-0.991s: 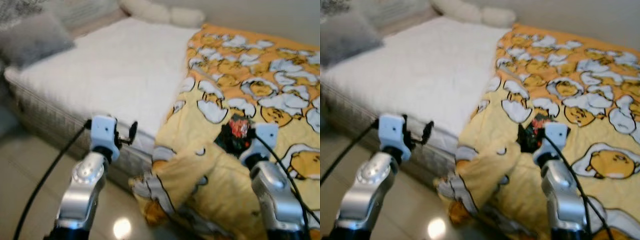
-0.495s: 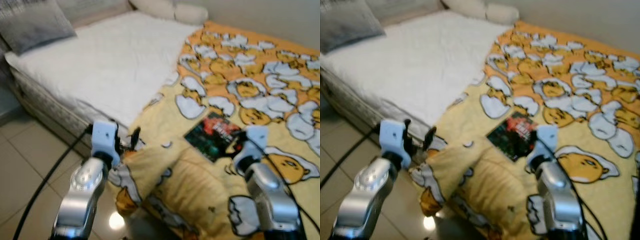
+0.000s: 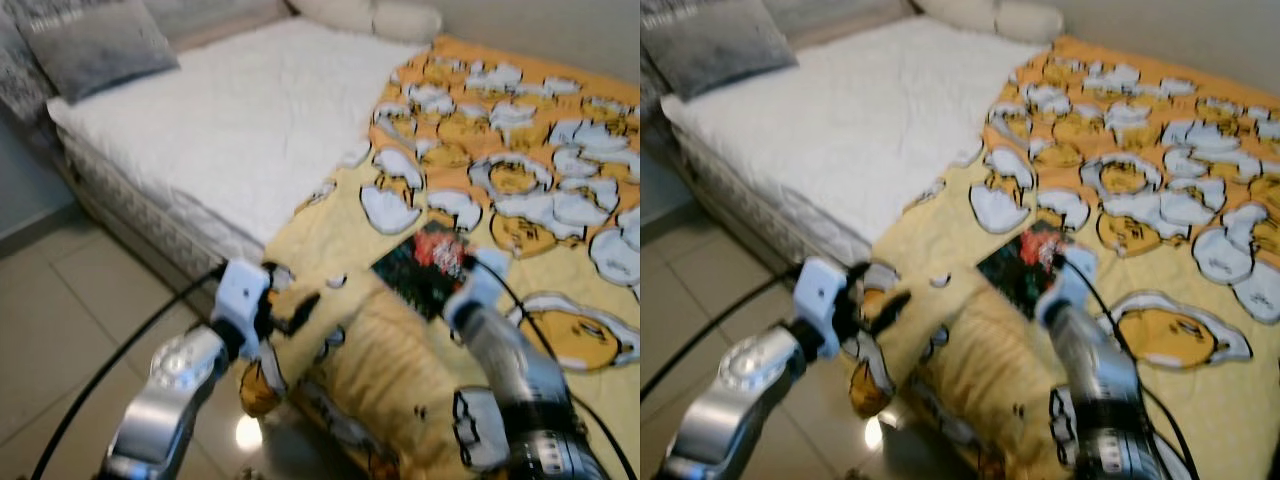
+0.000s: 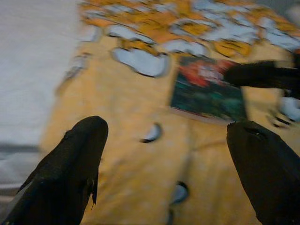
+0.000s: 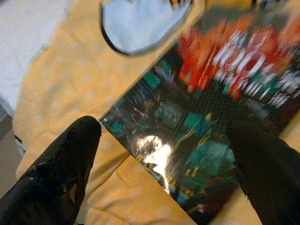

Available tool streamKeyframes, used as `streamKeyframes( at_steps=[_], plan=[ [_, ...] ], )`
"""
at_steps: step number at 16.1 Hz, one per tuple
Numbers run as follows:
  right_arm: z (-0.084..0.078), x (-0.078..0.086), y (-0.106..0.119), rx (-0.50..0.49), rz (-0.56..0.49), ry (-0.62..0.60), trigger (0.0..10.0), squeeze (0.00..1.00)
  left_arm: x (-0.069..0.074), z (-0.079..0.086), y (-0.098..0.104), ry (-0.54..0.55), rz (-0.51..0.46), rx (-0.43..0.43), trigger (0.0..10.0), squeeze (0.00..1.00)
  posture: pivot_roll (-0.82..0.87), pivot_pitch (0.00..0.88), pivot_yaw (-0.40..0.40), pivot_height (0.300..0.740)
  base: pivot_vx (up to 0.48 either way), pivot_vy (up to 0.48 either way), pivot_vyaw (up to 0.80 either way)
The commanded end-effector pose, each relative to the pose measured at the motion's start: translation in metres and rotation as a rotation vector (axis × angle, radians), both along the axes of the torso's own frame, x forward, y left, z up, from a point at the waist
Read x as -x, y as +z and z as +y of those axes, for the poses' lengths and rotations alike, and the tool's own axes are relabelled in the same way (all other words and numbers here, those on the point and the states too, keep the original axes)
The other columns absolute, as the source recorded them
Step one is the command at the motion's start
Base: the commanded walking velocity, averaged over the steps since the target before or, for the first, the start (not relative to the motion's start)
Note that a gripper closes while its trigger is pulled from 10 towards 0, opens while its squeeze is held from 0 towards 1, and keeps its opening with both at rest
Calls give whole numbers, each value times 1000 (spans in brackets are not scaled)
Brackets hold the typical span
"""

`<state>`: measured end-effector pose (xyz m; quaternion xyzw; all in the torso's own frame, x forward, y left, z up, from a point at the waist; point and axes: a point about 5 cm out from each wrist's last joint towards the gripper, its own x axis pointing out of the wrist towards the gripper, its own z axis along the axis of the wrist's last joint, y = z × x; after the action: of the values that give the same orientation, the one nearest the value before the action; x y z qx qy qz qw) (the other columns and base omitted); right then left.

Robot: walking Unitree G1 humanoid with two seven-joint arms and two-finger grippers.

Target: Clean up the room

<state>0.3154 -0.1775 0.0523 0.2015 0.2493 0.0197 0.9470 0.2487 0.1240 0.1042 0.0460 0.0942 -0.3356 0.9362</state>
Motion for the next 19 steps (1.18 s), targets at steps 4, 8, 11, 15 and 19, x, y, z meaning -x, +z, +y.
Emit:
streamKeyframes(
  at_steps=[4, 8, 11, 15, 19],
  plan=[
    [-22, -18, -1, 15, 63, -170, 10000, 0, 17, -9, 5, -259, 72, -1, 10000, 0, -80, 39, -18, 740, 0, 0, 0],
    [-47, -22, 7, -2, 16, -251, 10000, 0, 27, -7, 4, -306, 105, -8, 10000, 0, -78, 50, -25, 740, 0, 0, 0],
    [-53, -11, -4, -50, 68, -248, 10000, 0, 28, -10, 3, -308, 113, 1, 10000, 0, -86, 46, -19, 740, 0, 0, 0],
    [-39, 2, -24, -239, 143, -203, 10000, 0, 24, -10, 4, -317, 116, -2, 10000, 0, -92, 51, -4, 740, 0, 0, 0],
    [-28, 6, -29, -383, 180, -159, 10000, 0, 24, -9, 4, -318, 125, -8, 10000, 0, -88, 61, -8, 740, 0, 0, 0]
  ],
)
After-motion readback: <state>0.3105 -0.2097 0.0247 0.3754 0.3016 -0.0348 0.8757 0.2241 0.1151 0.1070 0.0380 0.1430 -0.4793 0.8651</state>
